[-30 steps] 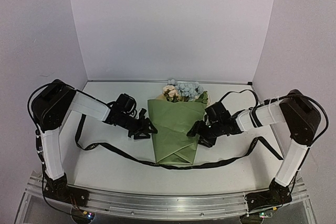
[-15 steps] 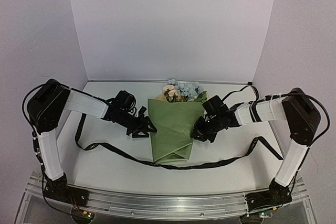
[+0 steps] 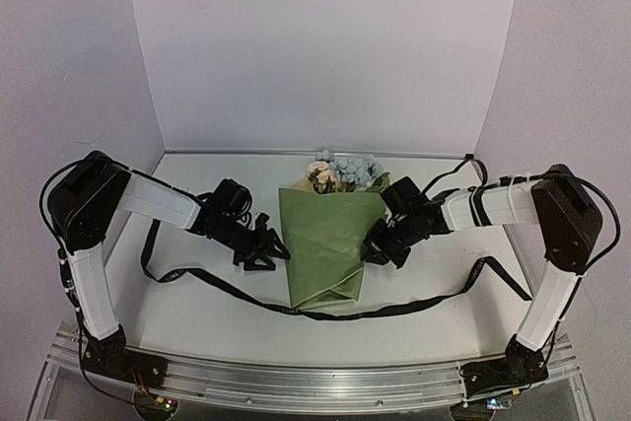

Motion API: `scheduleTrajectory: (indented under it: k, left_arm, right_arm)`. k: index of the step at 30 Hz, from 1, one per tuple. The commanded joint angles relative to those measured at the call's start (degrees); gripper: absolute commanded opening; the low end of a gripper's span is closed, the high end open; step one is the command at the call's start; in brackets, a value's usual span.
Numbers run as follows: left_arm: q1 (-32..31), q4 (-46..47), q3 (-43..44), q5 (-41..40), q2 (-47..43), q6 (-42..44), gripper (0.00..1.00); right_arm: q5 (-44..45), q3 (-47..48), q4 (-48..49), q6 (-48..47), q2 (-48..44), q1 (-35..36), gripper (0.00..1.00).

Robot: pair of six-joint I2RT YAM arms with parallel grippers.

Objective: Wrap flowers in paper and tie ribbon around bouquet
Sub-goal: Pick up the fake flower from the center of the board.

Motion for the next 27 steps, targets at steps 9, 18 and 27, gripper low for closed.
scheduleTrajectory:
  k: [9, 18, 27]
  left_arm:
    - [-2.5, -3.5, 7.0, -8.7, 5.6, -2.7, 0.28]
    - [-2.9, -7.3, 11.0, -7.5, 5.7, -3.0, 0.02]
    - [-2.9, -12.1, 14.1, -4.1, 3.8, -2.8, 0.00]
  right_arm:
    - [-1.0, 2.6, -1.7, 0.7, 0.9, -0.7, 0.00]
    - [-2.3, 3.6, -2.6, 1.4, 0.8, -1.3, 0.00]
    - [-2.9, 5.2, -5.6, 1.1, 0.3, -1.5, 0.00]
